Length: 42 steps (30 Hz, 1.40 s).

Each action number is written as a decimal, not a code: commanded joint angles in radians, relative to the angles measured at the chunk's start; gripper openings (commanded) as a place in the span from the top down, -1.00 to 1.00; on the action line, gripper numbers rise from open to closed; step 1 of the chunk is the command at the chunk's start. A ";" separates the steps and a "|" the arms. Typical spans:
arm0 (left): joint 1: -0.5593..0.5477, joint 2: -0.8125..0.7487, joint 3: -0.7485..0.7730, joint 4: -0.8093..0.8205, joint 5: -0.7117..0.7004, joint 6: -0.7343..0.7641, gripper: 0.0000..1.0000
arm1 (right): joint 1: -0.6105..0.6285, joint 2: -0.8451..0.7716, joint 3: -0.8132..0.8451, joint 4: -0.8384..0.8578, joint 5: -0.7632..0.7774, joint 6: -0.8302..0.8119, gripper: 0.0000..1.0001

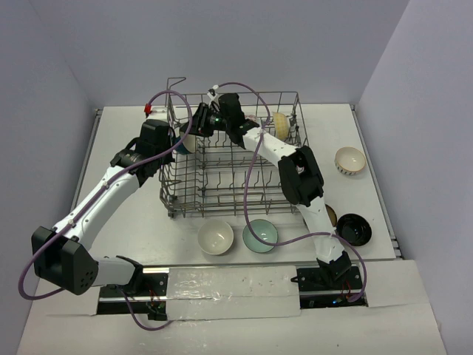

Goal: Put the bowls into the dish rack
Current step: Turn the bowl upside down over the dish rack.

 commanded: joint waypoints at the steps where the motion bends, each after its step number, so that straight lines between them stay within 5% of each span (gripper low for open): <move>1: -0.025 0.008 0.030 -0.009 -0.003 -0.011 0.99 | 0.004 0.003 0.067 0.015 -0.025 -0.013 0.28; 21: -0.028 -0.001 0.024 -0.039 -0.077 -0.002 1.00 | 0.024 0.087 0.139 -0.031 -0.042 -0.025 0.27; 28: -0.028 -0.007 0.019 -0.049 -0.101 0.002 0.99 | 0.029 0.110 0.135 0.001 -0.064 0.002 1.00; 42: 0.050 -0.061 -0.010 -0.049 -0.087 0.019 0.99 | -0.006 -0.043 -0.051 0.001 -0.028 -0.074 1.00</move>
